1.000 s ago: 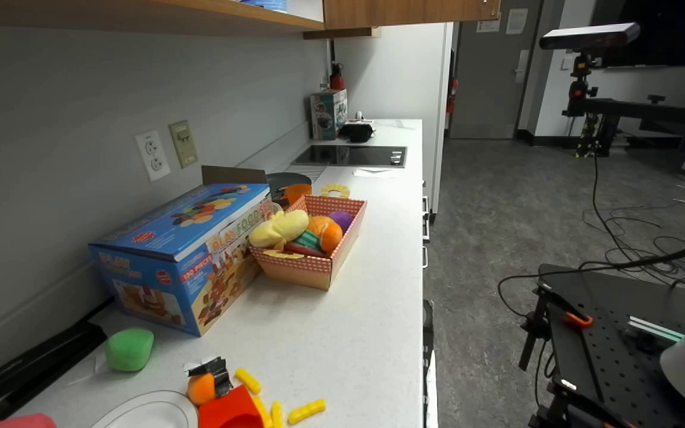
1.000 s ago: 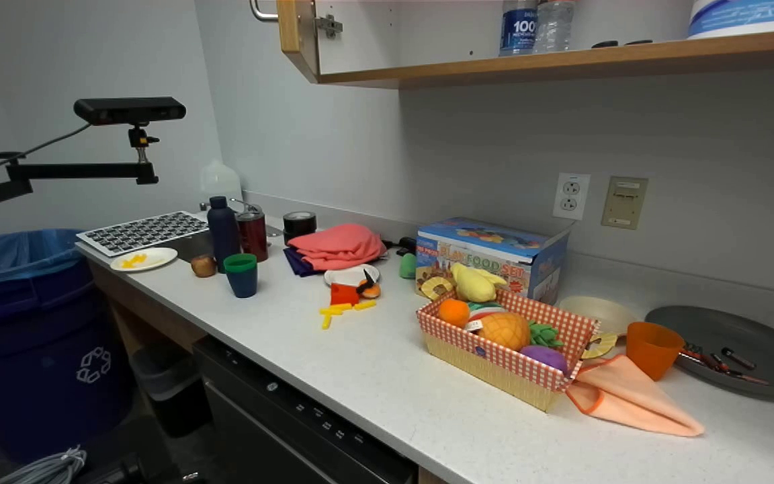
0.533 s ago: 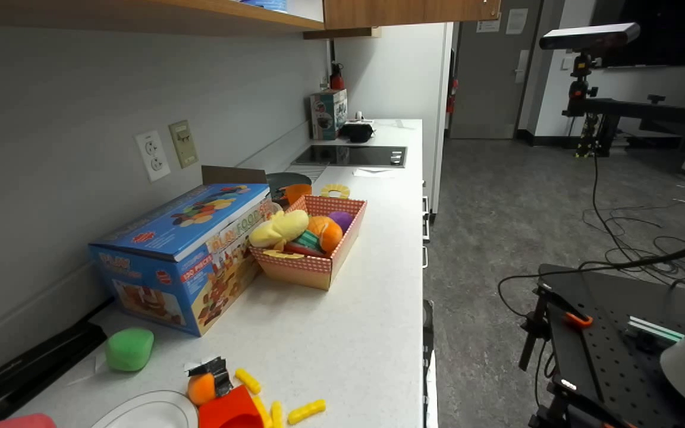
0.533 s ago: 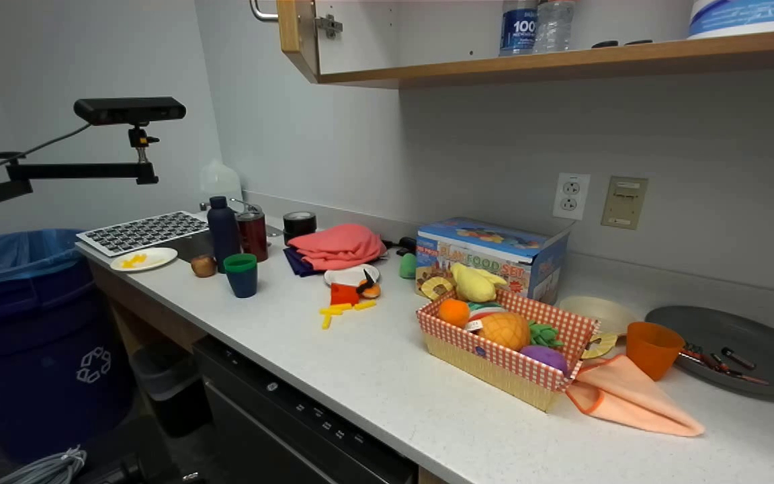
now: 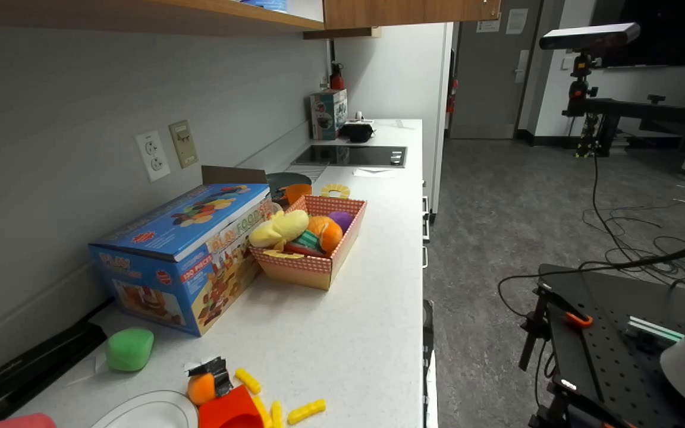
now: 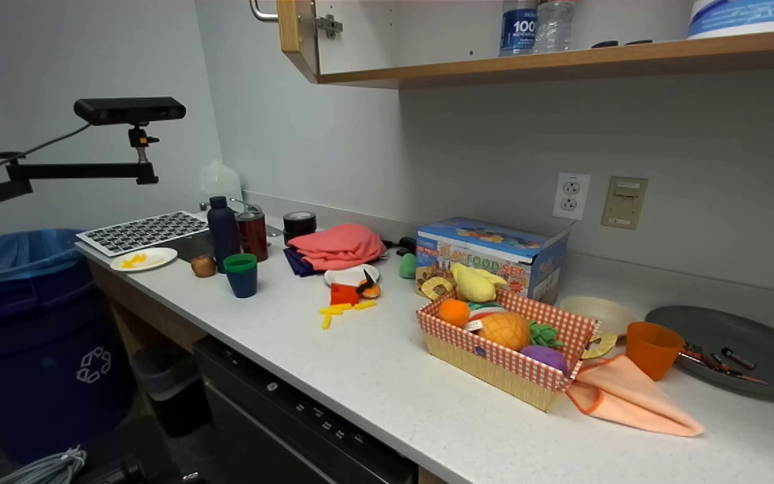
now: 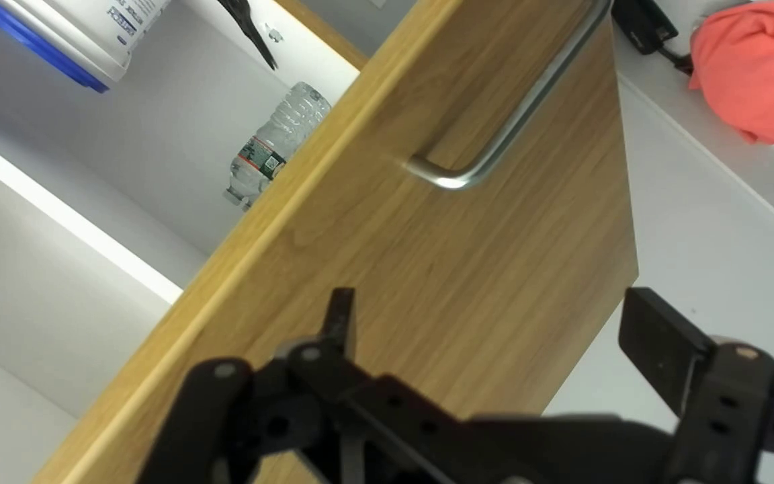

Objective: Close the cabinet door

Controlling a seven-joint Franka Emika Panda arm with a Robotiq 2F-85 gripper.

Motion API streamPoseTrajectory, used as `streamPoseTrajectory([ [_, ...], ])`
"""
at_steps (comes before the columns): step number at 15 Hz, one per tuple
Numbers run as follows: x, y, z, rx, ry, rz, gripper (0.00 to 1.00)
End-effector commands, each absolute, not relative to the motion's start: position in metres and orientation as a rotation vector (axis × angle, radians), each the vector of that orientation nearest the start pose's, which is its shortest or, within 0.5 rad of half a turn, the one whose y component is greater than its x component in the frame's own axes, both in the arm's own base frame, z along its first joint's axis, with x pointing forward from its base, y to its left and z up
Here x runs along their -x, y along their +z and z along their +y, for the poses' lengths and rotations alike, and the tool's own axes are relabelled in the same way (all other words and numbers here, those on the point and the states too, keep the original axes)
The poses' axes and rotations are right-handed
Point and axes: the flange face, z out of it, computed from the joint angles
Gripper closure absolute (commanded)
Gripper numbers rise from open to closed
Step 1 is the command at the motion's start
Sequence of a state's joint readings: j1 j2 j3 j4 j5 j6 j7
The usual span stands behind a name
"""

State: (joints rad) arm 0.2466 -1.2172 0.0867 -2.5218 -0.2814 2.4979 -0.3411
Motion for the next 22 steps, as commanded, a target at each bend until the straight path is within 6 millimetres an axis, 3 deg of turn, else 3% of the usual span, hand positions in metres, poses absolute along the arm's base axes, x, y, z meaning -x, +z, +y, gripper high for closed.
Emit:
streamPoseTrajectory([
  [1,-0.196,0.742,0.092,2.694,-1.955,-1.115,0.00],
  [9,-0.196,0.739,0.091,2.795,-1.891,-1.171,0.00],
  [15,-0.193,0.736,0.087,2.927,-1.663,-1.275,0.00],
  [16,-0.196,0.729,0.088,2.900,-1.710,-1.209,0.00],
  [22,-0.195,0.730,0.087,2.920,-1.677,-1.232,0.00],
])
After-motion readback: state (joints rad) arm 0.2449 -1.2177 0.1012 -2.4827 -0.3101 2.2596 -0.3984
